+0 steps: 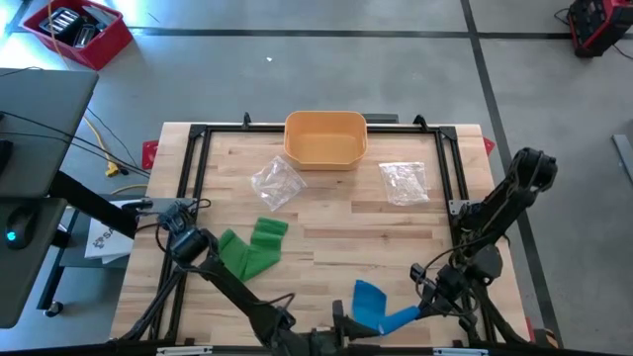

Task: Roll bandage
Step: Roll the blue bandage

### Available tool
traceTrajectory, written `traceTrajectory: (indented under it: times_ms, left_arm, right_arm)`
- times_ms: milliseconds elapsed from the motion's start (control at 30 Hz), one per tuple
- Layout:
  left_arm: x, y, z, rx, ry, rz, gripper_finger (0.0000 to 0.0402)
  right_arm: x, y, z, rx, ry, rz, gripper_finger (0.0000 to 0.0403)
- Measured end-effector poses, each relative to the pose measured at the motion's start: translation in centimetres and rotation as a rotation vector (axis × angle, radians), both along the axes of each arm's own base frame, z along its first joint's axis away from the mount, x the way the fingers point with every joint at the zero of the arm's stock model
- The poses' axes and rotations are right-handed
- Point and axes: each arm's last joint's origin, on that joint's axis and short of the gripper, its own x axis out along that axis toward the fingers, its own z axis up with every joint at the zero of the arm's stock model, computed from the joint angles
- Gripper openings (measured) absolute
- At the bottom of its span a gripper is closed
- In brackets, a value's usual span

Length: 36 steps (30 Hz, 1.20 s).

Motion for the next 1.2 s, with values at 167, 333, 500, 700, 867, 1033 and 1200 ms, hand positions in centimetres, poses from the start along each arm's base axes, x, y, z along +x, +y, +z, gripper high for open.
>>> traceTrajectory:
  times_ms: [167,333,500,700,867,1033,1200]
  left_arm:
    - [0.3,-0.2,0.2,0.035,0.03,0.081,0.0148]
    - [0.0,-0.2,0.5,0.034,0.017,0.152,0.0136]
    - [0.1,0.0,1.3,0.026,-0.031,0.139,0.0127]
    - [0.7,0.7,1.2,-0.022,-0.038,0.156,0.0121]
    - [0.6,1.0,1.2,-0.028,-0.024,0.257,0.0115]
    - [0.5,1.2,1.1,-0.094,-0.031,0.326,0.0105]
    - [0.7,1.5,1.1,-0.108,-0.036,0.332,0.0094]
  right_arm:
    - [-0.2,-0.5,1.0,0.061,-0.009,-0.023,0.0]
    - [-0.4,-0.9,1.7,0.08,-0.02,-0.025,0.0]
    - [-0.3,-1.0,1.2,0.061,0.038,-0.055,0.0]
    - [-0.2,-1.1,0.8,0.091,0.106,-0.106,0.0]
    - [-0.4,-1.4,1.4,0.141,0.111,-0.11,0.0]
    - [-0.6,-1.8,2.1,0.17,0.094,-0.108,0.0]
    - [-0.6,-1.8,2.0,0.154,0.096,-0.109,0.0]
